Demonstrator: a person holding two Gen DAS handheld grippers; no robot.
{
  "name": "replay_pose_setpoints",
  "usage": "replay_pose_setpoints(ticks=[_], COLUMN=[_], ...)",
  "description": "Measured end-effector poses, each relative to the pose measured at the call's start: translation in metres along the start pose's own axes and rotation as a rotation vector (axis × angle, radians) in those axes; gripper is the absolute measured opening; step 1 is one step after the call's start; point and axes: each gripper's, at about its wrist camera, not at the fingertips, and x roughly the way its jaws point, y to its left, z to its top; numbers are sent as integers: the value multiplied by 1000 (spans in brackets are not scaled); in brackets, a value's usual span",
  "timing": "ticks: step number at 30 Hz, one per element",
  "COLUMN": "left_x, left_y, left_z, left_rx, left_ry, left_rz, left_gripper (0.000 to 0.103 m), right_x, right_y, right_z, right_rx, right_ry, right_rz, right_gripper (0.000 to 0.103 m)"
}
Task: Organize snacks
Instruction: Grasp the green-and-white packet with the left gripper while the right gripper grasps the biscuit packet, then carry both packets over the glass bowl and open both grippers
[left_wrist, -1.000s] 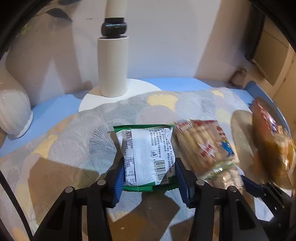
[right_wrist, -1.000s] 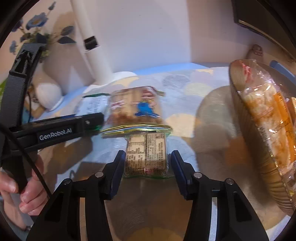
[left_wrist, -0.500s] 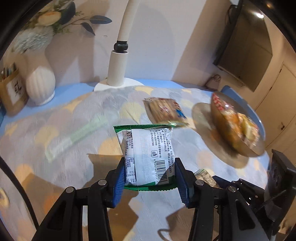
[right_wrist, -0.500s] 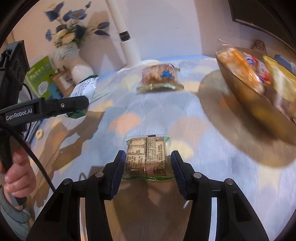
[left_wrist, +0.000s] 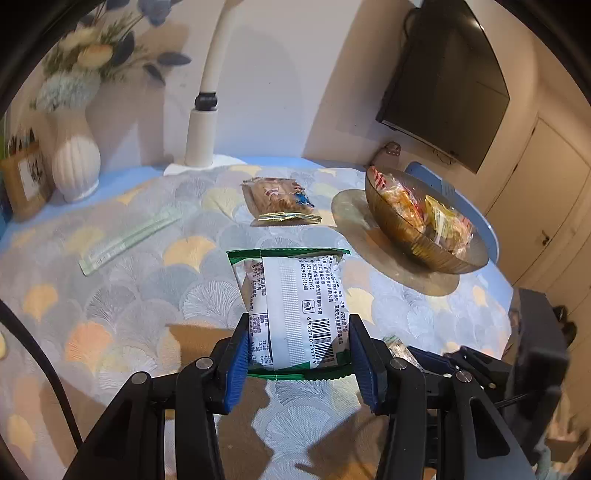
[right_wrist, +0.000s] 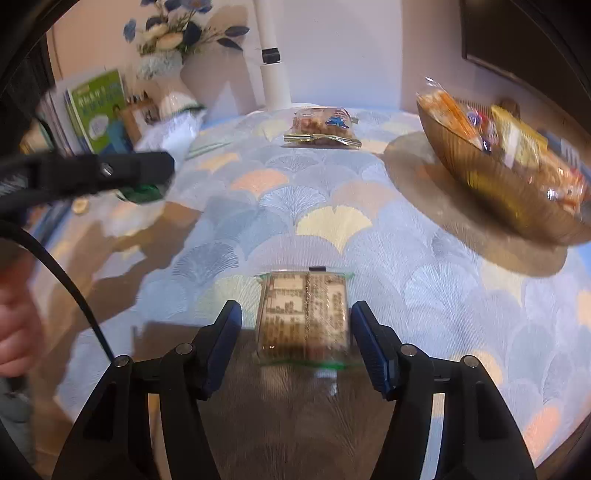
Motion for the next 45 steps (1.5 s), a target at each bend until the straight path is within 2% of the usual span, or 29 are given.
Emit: replay_pose_setpoints(ticks=[2,6,10,13,16,21,23,26,28,32,33,34,35,38,40,45], left_x=[-4,-19,-32,-36,-33,0,20,53,74,104,111,119,122,126,117,83], left_y=[-5,-17,-36,-57,-81,-120,-137,-158,-168,-181,-184,-183,-183,-170,-152,-109], left_z=[0,12,41,66,91,127,138,150,157,170,174,177,178,176,170,155], left_rx=[19,86,146,182,203,239,267,298,298,315,311,305,300,279,256,184], left_ry=[-7,-45,-107,-158,-209,-234,-230,-213,-188,-182,-179,-165,-157,-132,-130,-143], left_rz=[10,30,31,13,-37,-119,-121,-128,-152,-131,-119,-117,-113,-95,-86,-50], left_gripper=[48,48,48,48,48,48,48,48,48,49,56,71,75,75,75,75], right_x=[1,-11,-39,-72,-98,-131,-131,-124,-119,-109,-105,-99,-93,-83,-85,-93], right_y=[11,10,-12,-44,-78,-158,-186,-220,-231,-242,-244,-249,-252,-261,-261,-239], right_z=[0,1,13,30,42,62,71,85,97,119,122,128,130,123,111,102], right_rx=[-49,-60,-7,49,105,281,349,428,437,446,448,446,445,480,498,457], right_ry=[-13,-32,-106,-198,-286,-397,-392,-381,-388,-425,-428,-421,-413,-356,-350,-340], right_rz=[-72,-54,-40,-69,-127,-177,-180,-136,-134,-147,-147,-138,-135,-120,-89,-94], right_gripper=[43,43,43,43,43,43,43,43,43,45,54,59,60,60,61,61])
